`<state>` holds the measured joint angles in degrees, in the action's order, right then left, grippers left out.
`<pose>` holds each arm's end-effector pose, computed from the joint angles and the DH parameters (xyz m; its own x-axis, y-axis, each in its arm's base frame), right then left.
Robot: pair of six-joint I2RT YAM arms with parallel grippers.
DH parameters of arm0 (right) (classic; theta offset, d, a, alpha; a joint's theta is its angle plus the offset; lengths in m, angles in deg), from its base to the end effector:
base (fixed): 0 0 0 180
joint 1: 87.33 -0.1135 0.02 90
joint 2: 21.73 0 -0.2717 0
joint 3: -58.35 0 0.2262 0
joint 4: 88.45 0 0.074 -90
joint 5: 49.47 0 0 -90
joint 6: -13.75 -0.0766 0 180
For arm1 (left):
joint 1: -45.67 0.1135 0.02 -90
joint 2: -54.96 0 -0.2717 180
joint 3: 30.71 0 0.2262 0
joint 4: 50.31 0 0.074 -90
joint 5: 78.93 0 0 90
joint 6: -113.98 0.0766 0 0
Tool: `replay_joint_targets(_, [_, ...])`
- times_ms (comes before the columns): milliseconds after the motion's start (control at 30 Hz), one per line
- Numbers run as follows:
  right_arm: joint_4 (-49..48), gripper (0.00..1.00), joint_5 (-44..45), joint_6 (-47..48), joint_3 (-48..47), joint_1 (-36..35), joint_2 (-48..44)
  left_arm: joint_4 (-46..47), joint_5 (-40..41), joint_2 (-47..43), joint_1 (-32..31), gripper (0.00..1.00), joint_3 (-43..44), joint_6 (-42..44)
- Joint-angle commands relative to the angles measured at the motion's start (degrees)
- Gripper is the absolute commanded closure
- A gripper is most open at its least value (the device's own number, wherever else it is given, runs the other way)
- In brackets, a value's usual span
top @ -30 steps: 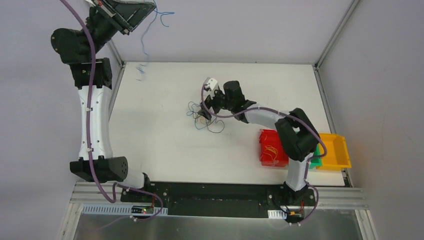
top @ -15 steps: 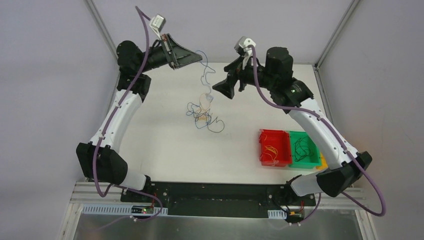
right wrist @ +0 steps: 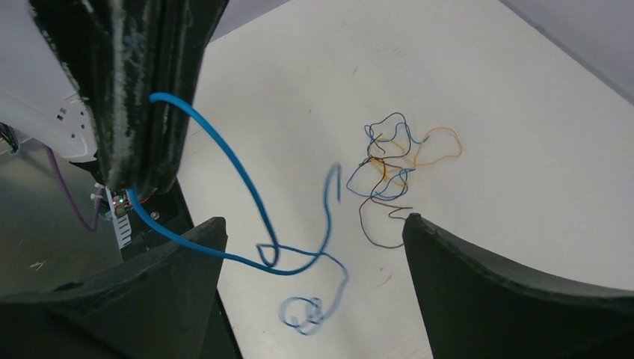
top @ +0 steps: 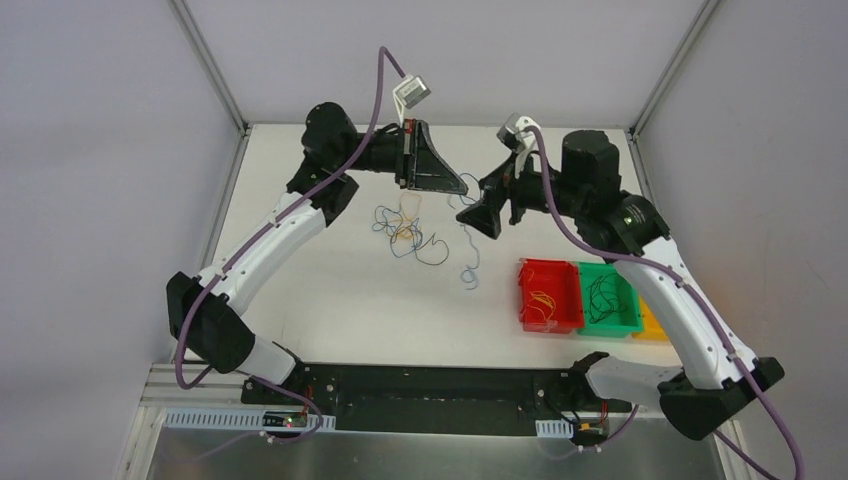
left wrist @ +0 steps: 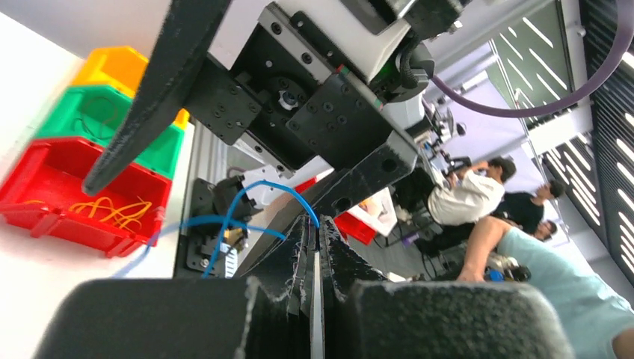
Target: Untangle the cables
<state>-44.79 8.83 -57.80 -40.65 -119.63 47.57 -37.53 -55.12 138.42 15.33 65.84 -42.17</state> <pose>0.1945 0.1706 0.4462 0.0869 -0.2636 -0.9607 -0.9047 0.3829 -0.1869 0.2268 -0.2139 0.4804 -0.6840 -0.0275 -0.7289 0.7141 -0.2288 -0.6615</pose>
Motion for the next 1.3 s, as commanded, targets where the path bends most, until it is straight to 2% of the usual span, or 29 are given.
replay_joint_targets(0, [-3.4,0.17,1.6,-0.9,4.1,-0.1,-6.9,1.3,-2.6,2.0,-2.8,1.0,3.0,1.9])
replay_joint_targets(133, [-5.1,0.42,4.3,-1.7,5.9,-0.1,-10.0,1.1,-1.8,4.2,-4.4,1.0,5.2,1.3])
replay_joint_targets(167, [-5.5,0.55,4.1,-1.7,6.4,-0.1,-11.1,1.1,-1.6,4.8,-4.4,1.0,5.6,1.1])
replay_joint_targets(233, [-5.9,0.9,4.0,-1.3,7.3,-0.1,-12.6,1.1,-1.4,5.7,-4.5,1.0,6.6,0.9])
replay_joint_targets(267, [-5.4,1.0,4.7,-1.1,7.4,-0.1,-13.0,1.2,-1.3,6.1,-4.5,1.0,7.2,0.8])
replay_joint_targets(367, [-1.6,1.0,7.5,-0.3,7.0,0.6,-13.7,1.2,-1.5,7.0,-4.4,1.0,9.2,0.9])
replay_joint_targets(433, [0.7,1.0,8.2,-0.4,6.6,2.5,-14.5,-0.1,-2.3,7.1,-4.3,0.84,10.5,2.0])
replay_joint_targets(500, [3.3,1.0,8.3,-0.6,5.9,5.4,-15.3,-4.2,-2.4,6.4,-4.0,0.73,11.1,6.4])
replay_joint_targets(567, [7.1,1.0,8.3,-0.5,4.4,8.8,-15.8,-9.4,-2.3,5.3,-3.4,0.44,11.1,11.2])
replay_joint_targets(600, [9.7,1.0,9.1,-0.4,3.3,10.7,-15.9,-12.4,-2.3,4.9,-2.8,0.35,11.0,13.4])
replay_joint_targets(633, [12.7,1.0,10.4,-0.2,1.7,12.3,-15.6,-15.0,-2.2,4.5,-2.1,0.16,10.7,15.4])
replay_joint_targets(667, [16.5,1.0,11.9,0.6,-0.7,14.1,-14.9,-17.3,-2.0,4.1,-1.2,0.06,10.3,16.8])
replay_joint_targets(700, [23.0,1.0,13.3,1.8,-4.4,15.9,-13.2,-18.9,-1.8,3.7,0.0,0.02,9.6,18.0])
replay_joint_targets(800, [35.7,1.0,19.0,5.1,-12.4,21.7,-9.1,-21.7,-0.8,1.0,3.8,0.01,6.7,20.9])
replay_joint_targets(933, [45.6,1.0,22.4,9.2,-18.3,31.4,-4.4,-25.2,-0.4,-1.0,7.4,0.01,4.7,24.0])
replay_joint_targets(1267, [51.3,1.0,15.6,22.2,-19.4,59.8,0.4,-27.2,1.7,-4.7,8.5,0.01,0.5,27.1])
